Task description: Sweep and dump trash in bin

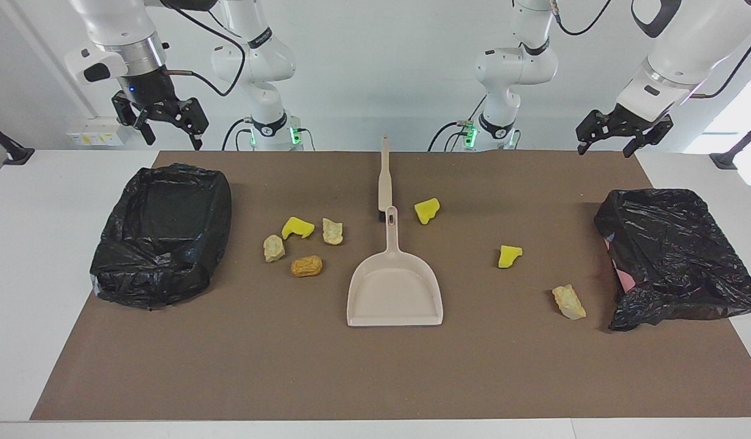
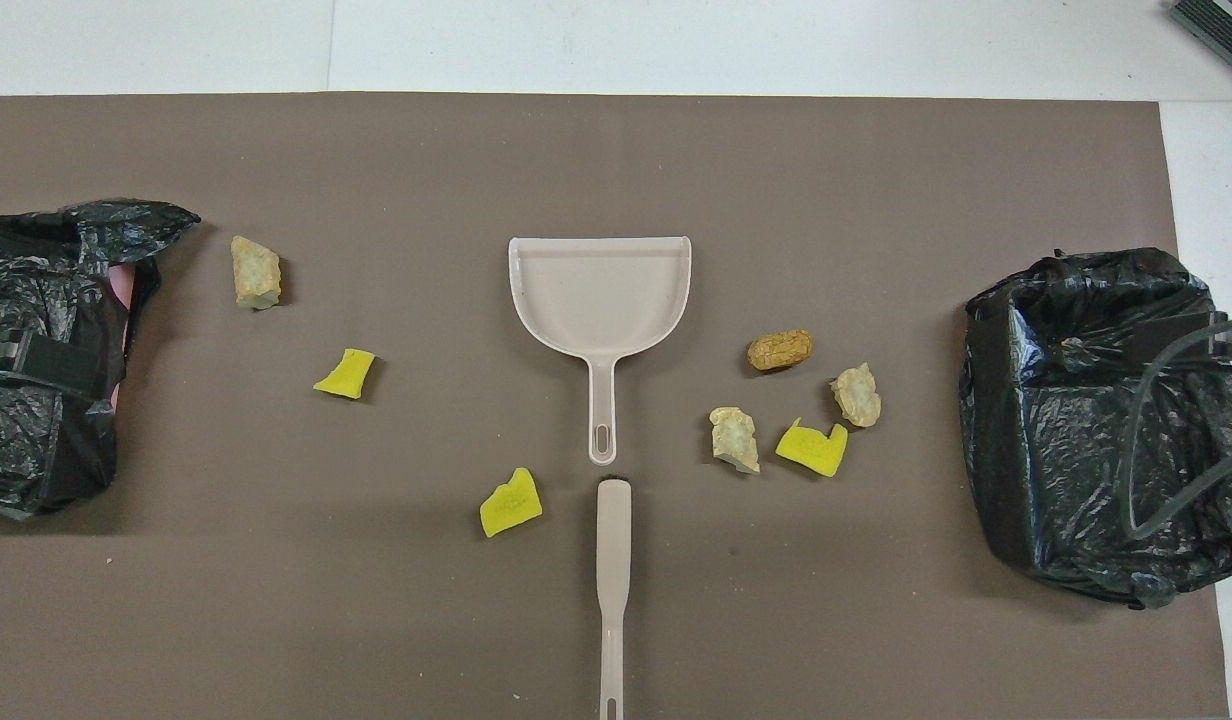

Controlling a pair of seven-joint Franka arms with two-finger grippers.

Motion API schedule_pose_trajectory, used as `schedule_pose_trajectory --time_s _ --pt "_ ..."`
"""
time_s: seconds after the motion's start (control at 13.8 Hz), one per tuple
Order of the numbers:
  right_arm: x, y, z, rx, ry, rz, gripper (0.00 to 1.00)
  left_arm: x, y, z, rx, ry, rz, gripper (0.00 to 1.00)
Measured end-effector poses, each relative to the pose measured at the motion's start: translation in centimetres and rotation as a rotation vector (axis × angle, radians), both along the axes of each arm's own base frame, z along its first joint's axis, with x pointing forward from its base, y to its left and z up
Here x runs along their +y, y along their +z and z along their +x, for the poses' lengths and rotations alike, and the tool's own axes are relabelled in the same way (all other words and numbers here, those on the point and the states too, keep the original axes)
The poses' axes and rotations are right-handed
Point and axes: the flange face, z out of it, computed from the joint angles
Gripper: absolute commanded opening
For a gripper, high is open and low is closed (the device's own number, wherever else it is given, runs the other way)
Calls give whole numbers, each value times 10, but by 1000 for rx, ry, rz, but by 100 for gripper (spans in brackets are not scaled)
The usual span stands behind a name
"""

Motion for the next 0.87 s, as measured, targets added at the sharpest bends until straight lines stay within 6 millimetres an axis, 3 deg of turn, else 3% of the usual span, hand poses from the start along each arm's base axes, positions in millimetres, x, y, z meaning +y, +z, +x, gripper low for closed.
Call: schedule_pose_trajectory --time_s 0.87 --pt "0 0 0 0 0 0 100 -2 -9 -14 25 -5 1 100"
